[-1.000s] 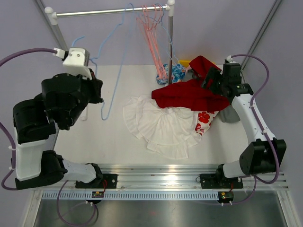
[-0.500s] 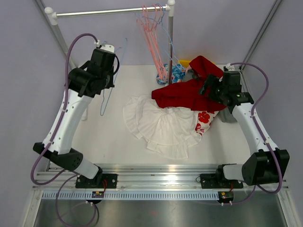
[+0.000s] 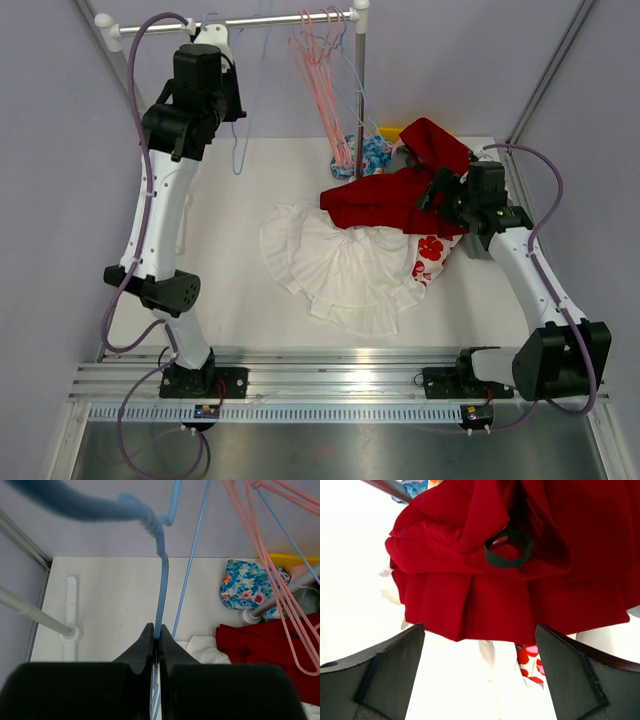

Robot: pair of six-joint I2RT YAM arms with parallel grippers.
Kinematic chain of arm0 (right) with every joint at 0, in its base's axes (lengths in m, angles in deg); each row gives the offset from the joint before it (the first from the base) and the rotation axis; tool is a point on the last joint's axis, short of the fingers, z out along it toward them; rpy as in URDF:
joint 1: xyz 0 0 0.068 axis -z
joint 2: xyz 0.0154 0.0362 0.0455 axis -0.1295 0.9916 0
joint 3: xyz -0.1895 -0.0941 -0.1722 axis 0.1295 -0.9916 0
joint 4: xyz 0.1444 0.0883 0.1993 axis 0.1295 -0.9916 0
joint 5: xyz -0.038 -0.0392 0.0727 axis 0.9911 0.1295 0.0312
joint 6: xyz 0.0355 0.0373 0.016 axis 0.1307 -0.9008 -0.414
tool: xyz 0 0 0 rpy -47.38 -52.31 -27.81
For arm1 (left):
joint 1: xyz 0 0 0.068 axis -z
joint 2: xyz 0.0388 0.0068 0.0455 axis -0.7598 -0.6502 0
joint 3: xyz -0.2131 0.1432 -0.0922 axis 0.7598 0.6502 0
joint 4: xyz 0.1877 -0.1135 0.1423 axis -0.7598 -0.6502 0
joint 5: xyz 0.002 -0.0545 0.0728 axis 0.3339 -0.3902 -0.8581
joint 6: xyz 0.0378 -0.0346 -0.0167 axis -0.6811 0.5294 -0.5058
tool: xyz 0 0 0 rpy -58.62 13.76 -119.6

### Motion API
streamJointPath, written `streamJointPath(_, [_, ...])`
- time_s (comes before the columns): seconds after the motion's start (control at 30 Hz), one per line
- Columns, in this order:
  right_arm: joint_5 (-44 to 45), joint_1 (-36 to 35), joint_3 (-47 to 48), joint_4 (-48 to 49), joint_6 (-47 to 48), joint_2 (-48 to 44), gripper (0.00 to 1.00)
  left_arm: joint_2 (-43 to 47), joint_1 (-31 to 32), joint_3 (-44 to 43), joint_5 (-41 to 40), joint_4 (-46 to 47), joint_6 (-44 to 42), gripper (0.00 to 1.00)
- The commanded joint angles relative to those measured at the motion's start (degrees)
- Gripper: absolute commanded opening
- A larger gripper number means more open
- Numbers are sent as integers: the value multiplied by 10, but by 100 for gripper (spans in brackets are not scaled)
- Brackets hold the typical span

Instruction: Remove the skirt from the hanger

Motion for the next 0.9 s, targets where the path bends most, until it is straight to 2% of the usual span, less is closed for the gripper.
streamJointPath(0.0, [-25, -9, -12, 37, -7, -34, 99, -24, -11, 8, 48, 112, -4, 0])
streamJointPath(0.2, [-32, -26, -47, 63, -17, -45, 99, -82, -28, -33, 101, 190, 14, 0])
streamJointPath(0.3, [-30, -31, -60, 71, -17, -40, 99, -101, -37, -44, 118, 191, 35, 0])
streamJointPath(0.67, [-20, -52, -64, 73, -15, -42, 100, -77, -39, 103, 133, 179, 27, 0])
streamJointPath(0.77, [-15, -54, -56, 61, -14, -55, 99, -66, -39, 117, 127, 171, 25, 0])
streamJointPath(0.87, [-9, -59, -44, 35, -12, -71, 99, -47, -39, 131, 126, 156, 28, 22])
